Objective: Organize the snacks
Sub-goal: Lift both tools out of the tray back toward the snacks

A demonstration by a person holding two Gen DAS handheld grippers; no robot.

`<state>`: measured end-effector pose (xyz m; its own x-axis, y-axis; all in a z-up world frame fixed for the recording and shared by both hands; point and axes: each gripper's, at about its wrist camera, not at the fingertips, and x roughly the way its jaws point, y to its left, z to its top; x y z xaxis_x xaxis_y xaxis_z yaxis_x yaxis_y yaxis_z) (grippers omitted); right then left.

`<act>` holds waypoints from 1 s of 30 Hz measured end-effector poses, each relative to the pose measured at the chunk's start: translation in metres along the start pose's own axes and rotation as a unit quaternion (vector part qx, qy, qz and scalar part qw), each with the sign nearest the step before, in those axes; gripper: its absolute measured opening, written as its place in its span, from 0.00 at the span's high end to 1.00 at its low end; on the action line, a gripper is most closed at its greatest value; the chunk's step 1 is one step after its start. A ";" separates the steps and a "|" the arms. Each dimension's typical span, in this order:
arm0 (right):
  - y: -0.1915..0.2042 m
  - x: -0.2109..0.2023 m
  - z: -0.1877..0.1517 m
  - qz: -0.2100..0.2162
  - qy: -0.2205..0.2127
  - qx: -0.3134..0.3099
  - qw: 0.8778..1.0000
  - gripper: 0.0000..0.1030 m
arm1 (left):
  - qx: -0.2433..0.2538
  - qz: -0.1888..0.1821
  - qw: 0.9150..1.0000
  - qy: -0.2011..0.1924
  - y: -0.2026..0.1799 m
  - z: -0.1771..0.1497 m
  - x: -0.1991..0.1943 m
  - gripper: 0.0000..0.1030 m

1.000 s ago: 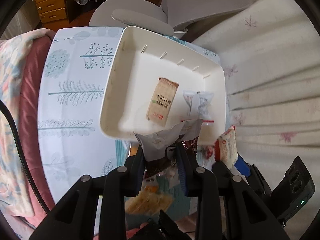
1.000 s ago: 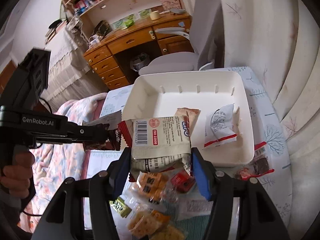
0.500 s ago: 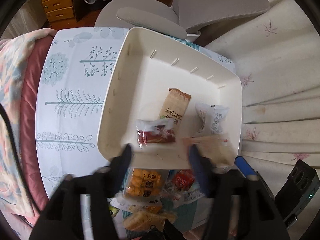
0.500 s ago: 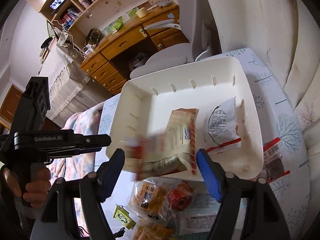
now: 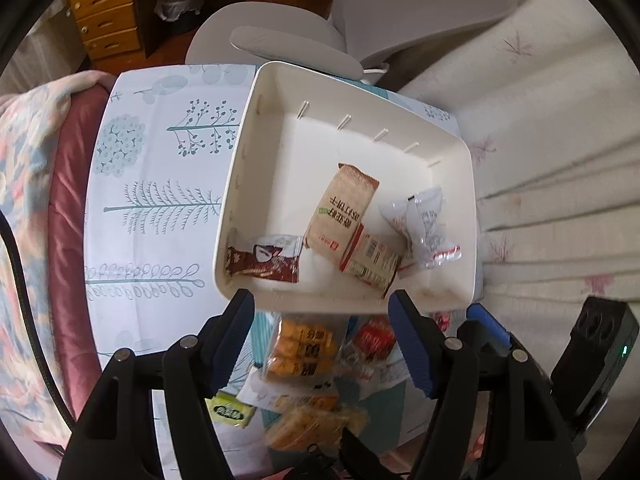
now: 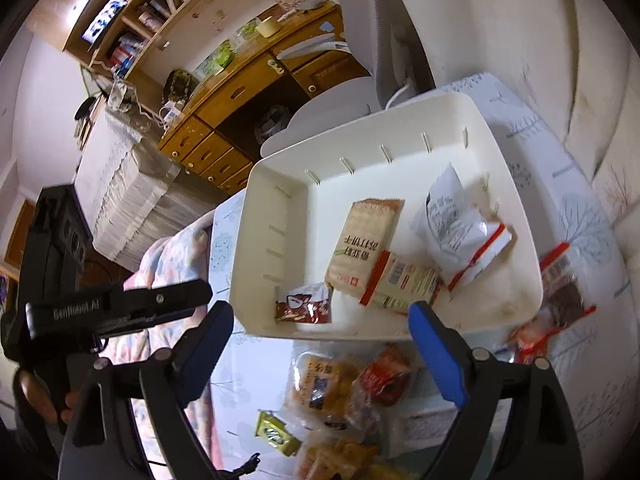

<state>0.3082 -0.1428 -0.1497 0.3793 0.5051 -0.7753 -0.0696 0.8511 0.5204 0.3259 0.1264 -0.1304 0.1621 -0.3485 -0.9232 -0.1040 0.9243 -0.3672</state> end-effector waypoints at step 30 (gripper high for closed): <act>0.041 -0.041 -0.186 -0.041 -0.047 0.199 0.978 0.10 | 0.190 0.001 0.980 0.052 0.063 -0.139 -0.042 0.34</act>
<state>0.1185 -0.1016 -0.1632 0.4522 0.4061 -0.7941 0.3230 0.7554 0.5702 0.1759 0.1780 -0.1310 0.0590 -0.3416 -0.9380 0.2715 0.9097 -0.3142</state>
